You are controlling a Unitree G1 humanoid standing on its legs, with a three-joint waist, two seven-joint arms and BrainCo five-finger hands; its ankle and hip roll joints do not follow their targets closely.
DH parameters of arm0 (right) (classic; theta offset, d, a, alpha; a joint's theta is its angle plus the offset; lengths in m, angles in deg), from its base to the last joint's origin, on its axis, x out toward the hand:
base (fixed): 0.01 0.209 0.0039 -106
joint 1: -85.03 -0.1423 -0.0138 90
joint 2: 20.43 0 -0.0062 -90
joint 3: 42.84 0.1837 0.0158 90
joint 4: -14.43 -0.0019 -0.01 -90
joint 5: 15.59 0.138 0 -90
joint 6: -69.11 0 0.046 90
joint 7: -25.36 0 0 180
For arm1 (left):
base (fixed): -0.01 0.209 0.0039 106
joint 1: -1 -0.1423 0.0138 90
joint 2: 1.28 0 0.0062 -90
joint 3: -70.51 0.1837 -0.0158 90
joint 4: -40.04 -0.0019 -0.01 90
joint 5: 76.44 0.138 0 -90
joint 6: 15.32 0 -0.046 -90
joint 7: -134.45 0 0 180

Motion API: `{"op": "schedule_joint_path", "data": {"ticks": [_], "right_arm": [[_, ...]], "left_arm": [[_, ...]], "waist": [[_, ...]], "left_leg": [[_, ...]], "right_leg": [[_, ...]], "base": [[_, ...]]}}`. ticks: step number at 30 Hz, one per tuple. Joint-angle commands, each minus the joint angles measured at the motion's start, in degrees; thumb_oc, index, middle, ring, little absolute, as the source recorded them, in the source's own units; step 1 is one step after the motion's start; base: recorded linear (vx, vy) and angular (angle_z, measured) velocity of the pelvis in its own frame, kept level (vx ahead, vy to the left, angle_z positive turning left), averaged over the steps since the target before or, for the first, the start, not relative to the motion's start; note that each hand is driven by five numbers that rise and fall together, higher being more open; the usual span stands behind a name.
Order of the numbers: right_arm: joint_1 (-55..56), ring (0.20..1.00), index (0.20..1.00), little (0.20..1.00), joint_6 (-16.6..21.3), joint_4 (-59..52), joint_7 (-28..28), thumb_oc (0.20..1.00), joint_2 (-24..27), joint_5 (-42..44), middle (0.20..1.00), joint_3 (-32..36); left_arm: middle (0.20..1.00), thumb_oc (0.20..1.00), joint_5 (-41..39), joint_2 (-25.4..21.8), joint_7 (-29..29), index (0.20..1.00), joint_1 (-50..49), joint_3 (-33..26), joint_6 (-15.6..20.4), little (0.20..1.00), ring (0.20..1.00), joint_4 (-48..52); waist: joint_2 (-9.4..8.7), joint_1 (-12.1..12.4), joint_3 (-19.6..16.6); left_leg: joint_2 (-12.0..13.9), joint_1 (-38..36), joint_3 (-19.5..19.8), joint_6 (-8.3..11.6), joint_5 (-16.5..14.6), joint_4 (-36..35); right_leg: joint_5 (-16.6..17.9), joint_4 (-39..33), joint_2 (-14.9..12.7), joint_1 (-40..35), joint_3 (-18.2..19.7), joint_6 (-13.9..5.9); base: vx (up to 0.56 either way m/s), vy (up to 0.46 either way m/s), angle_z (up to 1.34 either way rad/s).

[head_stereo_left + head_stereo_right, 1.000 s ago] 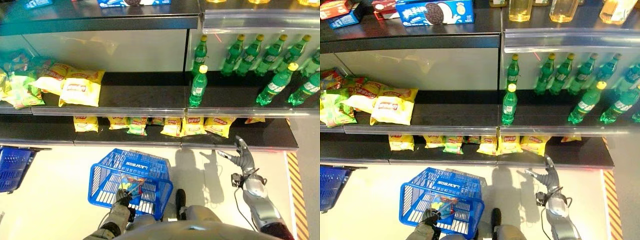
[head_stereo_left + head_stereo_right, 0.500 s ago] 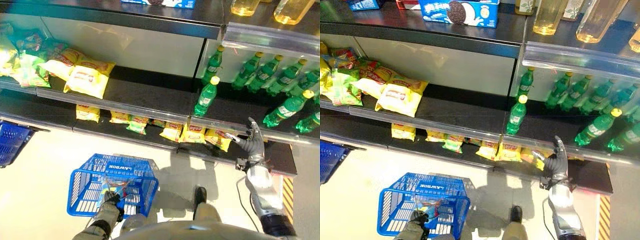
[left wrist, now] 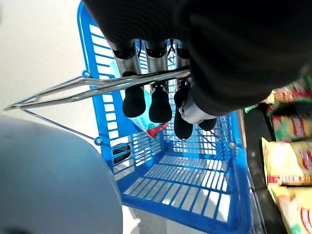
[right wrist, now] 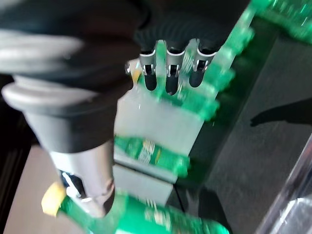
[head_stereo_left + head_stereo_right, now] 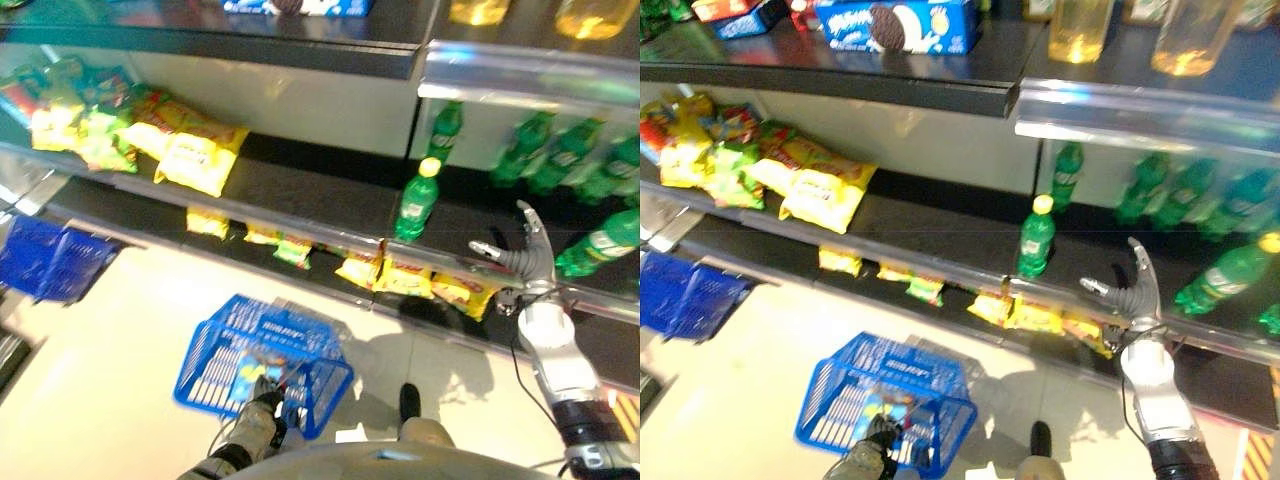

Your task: Pick up the snacks into the basket

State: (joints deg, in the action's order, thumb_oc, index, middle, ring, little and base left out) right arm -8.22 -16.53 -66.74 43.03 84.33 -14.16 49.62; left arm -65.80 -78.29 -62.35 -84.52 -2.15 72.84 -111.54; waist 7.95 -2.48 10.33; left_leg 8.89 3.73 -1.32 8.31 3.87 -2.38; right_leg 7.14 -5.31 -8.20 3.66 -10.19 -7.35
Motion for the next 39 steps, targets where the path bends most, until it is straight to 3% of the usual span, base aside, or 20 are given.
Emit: {"op": "schedule_joint_path", "data": {"ticks": [1, 6, 13, 23, 28, 39], "right_arm": [[-7.56, 1.0, 1.0, 1.0, 1.36, -0.59, 0.03, 1.0, 1.05, 2.94, 1.0, -0.95], [-11.64, 1.0, 1.0, 1.0, 2.25, 0.23, -9.78, 1.0, 6.48, 12.86, 1.0, -6.21], [-10.06, 1.0, 1.0, 1.0, 2.73, -4.31, -11.53, 1.0, 2.13, 10.22, 1.0, -8.03], [-17.62, 1.0, 1.0, 1.0, 3.26, 3.88, -5.46, 1.0, -4.85, 10.7, 1.0, -11.43], [-21.25, 1.0, 1.0, 1.0, 3.36, 6.59, -3.19, 1.0, -5.84, 11.7, 1.0, -11.77], [-16.2, 1.0, 1.0, 1.0, 4.97, 0.05, 1.23, 1.0, -7.64, 10.99, 1.0, -6.49]], "left_arm": [[0.2, 0.2, -0.98, -2.56, -0.78, 0.2, 2.6, -1.19, -0.94, 0.2, 0.2, -3.43], [0.2, 0.2, -2.8, -2.81, 0.37, 0.2, 3.61, -0.67, -0.23, 0.2, 0.2, -2.64], [0.2, 0.2, -3.22, -2.39, 0.25, 0.2, 4.99, -0.8, 0.06, 0.2, 0.2, -3.13], [0.2, 0.2, -3.22, -2.63, -0.79, 0.2, 5.99, 1.49, 0.24, 0.2, 0.2, -1.89], [0.2, 0.2, -4.56, -2.8, -1.31, 0.2, 5.36, 1.44, 0.57, 0.2, 0.2, -1.3], [0.2, 0.2, -5.85, -2.32, -2.6, 0.2, 4.2, -0.01, 0.78, 0.2, 0.2, -0.67]], "waist": [[-4.18, 1.6, 2.26], [-3.96, 2.17, 4.12], [-3.98, 2.15, 5.72], [-4.16, 3.04, 7.5], [-3.57, 3.74, 7.51], [-1.74, 3.1, 7.71]], "left_leg": [[-3.64, -0.34, -0.24, -0.99, 1.86, -2.62], [-4.22, 2.32, -0.99, -1.03, 2.35, -2.62], [-4.86, 3.49, -2.02, -1.62, 1.85, -2.62], [-6.2, 5.03, -2.38, -2.34, 1.54, -2.62], [-7.01, 5.54, -2.61, -2.69, 1.38, -2.62], [-8.72, 5.57, -3.3, -3.41, 0.87, -2.62]], "right_leg": [[-2.6, 2.97, 0.06, 1.96, -1.2, -0.97], [-0.77, 1.81, -0.13, 4.85, -0.61, -1.22], [0.45, 1.01, -0.7, 6.5, 0.78, -1.58], [2.19, 0.31, -1.77, 8.51, 1.85, -2.54], [2.61, 0.31, -2.37, 9.4, 2.51, -2.81], [3.15, 0.31, -3.63, 10.16, 3.85, -3.34]], "base": [[-0.08, -0.025, 0.1], [-0.05, 0.011, -0.03], [-0.01, 0.052, -0.01], [-0.04, 0.04, -0.04], [0.0, 0.045, -0.07], [0.01, 0.041, -0.02]]}}
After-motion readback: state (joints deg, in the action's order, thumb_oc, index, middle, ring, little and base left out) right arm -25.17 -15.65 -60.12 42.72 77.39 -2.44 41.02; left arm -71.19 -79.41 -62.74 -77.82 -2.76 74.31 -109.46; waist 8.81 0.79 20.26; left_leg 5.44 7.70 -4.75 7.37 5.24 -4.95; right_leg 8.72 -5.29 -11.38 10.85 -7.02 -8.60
